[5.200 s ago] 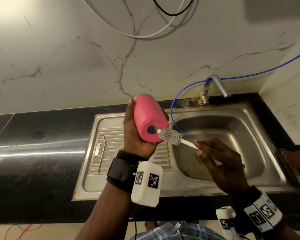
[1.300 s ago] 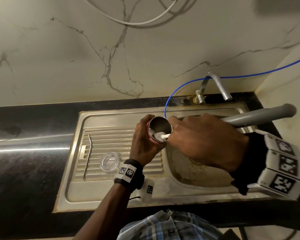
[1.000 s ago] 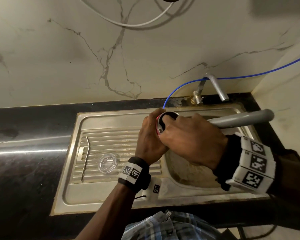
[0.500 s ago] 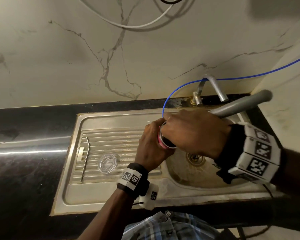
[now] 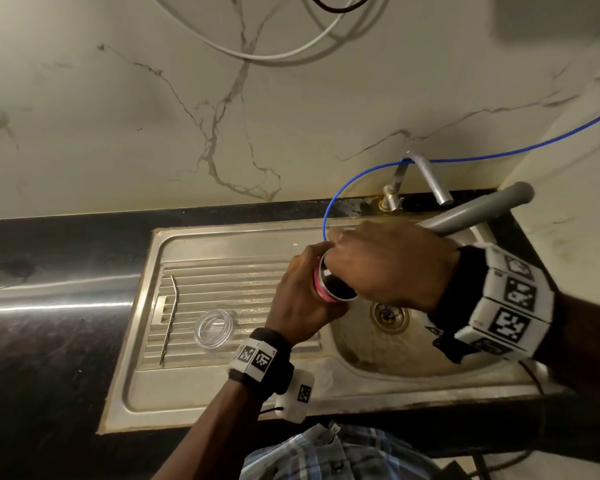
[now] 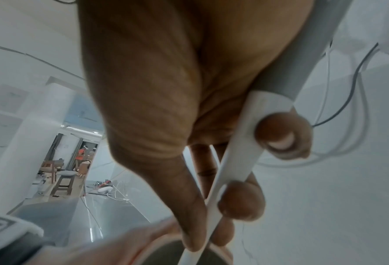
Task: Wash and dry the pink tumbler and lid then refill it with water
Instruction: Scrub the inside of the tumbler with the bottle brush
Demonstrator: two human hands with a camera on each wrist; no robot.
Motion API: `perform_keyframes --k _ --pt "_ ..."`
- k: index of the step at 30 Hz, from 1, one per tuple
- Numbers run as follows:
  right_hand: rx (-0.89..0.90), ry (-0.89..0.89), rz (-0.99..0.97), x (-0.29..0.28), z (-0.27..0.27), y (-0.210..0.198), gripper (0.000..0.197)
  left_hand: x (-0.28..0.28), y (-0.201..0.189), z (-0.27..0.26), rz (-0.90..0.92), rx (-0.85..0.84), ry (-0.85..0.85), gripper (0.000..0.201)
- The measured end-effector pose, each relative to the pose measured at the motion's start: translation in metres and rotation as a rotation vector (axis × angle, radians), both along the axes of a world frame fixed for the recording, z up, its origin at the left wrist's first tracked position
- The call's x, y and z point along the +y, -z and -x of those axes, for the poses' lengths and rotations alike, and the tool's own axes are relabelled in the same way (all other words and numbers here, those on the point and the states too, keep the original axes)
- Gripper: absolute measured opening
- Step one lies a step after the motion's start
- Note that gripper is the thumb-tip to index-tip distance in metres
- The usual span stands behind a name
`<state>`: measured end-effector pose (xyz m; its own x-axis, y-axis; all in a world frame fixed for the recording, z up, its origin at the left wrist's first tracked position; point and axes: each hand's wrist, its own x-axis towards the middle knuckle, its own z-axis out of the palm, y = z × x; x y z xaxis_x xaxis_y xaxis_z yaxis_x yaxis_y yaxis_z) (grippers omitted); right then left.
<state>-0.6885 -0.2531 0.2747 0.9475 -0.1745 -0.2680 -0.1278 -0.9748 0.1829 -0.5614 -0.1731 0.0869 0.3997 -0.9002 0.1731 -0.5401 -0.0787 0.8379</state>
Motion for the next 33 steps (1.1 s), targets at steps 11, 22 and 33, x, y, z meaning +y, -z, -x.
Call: perform_keyframes --k 11,22,33 --pt "0.048 0.097 0.023 -0.021 0.003 -0.031 0.015 0.009 0.002 -0.013 -0.091 -0.033 0.052 0.092" --pt "0.091 0.078 0.060 -0.025 -0.002 0.003 0.020 0.011 -0.012 0.004 -0.103 0.043 0.155 0.089" --pt "0.046 0.149 -0.006 -0.023 0.005 -0.017 0.026 0.020 -0.018 0.003 -0.107 0.125 0.174 0.090"
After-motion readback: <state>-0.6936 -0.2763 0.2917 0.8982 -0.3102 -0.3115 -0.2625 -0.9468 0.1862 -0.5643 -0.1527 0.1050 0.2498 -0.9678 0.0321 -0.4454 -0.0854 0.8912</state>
